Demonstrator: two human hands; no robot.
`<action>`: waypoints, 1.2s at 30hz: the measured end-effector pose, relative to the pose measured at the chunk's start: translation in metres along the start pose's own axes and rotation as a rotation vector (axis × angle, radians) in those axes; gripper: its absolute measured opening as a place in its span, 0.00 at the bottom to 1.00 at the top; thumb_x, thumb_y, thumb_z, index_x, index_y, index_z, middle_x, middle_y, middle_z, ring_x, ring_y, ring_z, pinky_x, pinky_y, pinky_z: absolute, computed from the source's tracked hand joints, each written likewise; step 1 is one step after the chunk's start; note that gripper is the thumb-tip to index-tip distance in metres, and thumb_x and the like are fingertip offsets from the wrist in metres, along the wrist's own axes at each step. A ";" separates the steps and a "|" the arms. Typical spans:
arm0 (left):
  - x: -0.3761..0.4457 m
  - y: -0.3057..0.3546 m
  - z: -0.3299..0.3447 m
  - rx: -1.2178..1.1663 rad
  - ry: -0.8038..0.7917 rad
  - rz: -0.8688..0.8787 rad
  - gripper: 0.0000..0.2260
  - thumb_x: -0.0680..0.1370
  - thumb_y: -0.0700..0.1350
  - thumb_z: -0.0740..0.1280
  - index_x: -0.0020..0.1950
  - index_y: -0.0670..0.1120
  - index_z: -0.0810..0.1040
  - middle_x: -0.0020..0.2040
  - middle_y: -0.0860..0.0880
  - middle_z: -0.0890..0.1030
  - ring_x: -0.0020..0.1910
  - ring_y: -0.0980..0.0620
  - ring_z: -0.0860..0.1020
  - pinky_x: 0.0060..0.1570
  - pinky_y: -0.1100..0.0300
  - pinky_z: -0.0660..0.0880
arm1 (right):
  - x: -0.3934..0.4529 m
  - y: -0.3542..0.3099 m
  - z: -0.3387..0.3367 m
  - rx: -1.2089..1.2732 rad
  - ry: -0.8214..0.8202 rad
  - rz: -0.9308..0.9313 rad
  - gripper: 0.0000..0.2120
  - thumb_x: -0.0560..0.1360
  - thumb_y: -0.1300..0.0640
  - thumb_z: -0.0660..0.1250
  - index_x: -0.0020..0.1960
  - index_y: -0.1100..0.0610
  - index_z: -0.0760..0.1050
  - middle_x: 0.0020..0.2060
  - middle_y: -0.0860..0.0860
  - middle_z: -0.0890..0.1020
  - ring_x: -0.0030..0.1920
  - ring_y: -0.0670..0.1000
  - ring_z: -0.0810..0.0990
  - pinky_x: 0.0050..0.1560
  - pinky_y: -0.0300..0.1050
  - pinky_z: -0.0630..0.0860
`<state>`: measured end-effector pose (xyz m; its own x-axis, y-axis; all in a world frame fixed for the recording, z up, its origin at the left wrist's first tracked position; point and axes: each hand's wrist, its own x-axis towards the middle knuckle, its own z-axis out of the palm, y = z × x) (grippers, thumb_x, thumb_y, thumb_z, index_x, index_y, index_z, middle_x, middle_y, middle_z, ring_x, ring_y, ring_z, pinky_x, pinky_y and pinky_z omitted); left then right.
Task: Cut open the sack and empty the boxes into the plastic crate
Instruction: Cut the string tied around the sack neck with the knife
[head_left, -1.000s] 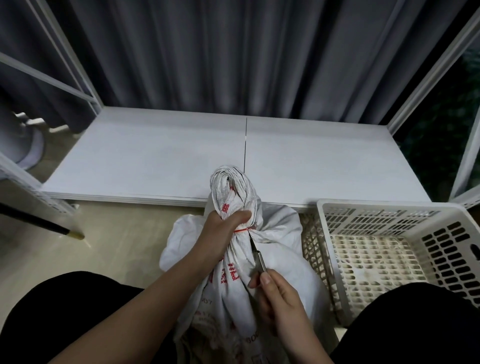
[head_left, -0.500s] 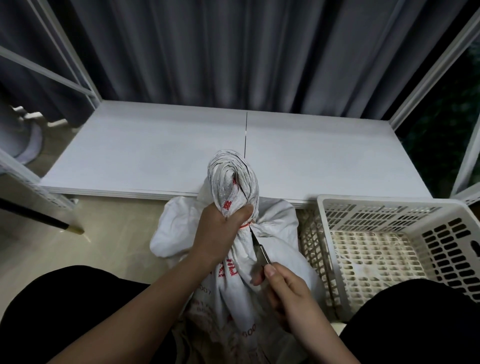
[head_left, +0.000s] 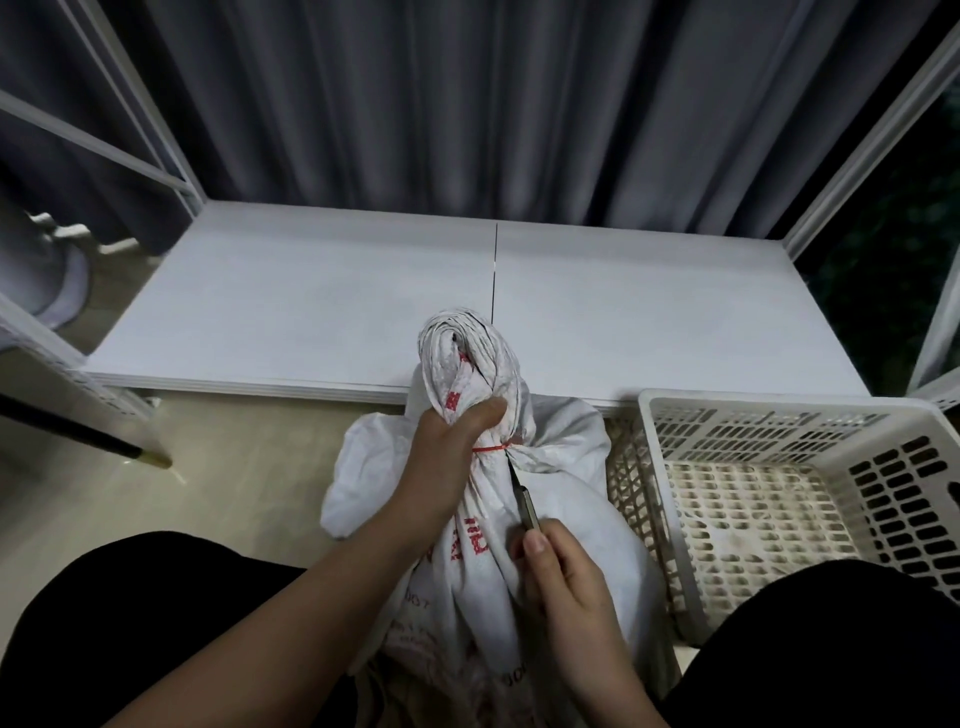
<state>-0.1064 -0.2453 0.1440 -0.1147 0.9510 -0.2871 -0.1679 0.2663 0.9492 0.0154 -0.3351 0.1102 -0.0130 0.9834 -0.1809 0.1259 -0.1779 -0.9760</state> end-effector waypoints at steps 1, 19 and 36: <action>0.001 -0.001 0.000 -0.024 -0.001 -0.023 0.19 0.67 0.51 0.71 0.52 0.39 0.82 0.45 0.43 0.86 0.48 0.46 0.84 0.56 0.53 0.78 | 0.000 0.001 0.002 0.017 0.004 -0.003 0.13 0.74 0.45 0.60 0.33 0.49 0.70 0.24 0.46 0.65 0.28 0.43 0.63 0.30 0.36 0.61; -0.009 -0.008 0.007 -0.040 0.055 0.019 0.08 0.79 0.44 0.64 0.42 0.54 0.75 0.32 0.68 0.81 0.35 0.73 0.78 0.45 0.70 0.72 | 0.001 0.001 0.000 0.252 -0.069 0.125 0.13 0.73 0.47 0.60 0.34 0.52 0.75 0.21 0.49 0.60 0.22 0.45 0.56 0.22 0.35 0.55; -0.004 -0.010 0.005 0.031 0.011 0.024 0.09 0.80 0.46 0.63 0.41 0.52 0.79 0.36 0.61 0.84 0.42 0.63 0.82 0.45 0.69 0.74 | 0.002 0.002 -0.001 0.222 -0.071 0.119 0.14 0.73 0.45 0.61 0.30 0.50 0.69 0.22 0.46 0.61 0.23 0.44 0.57 0.23 0.35 0.56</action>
<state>-0.0991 -0.2512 0.1361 -0.1293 0.9554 -0.2655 -0.1348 0.2483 0.9592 0.0161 -0.3335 0.1084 -0.0813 0.9516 -0.2963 -0.0902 -0.3030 -0.9487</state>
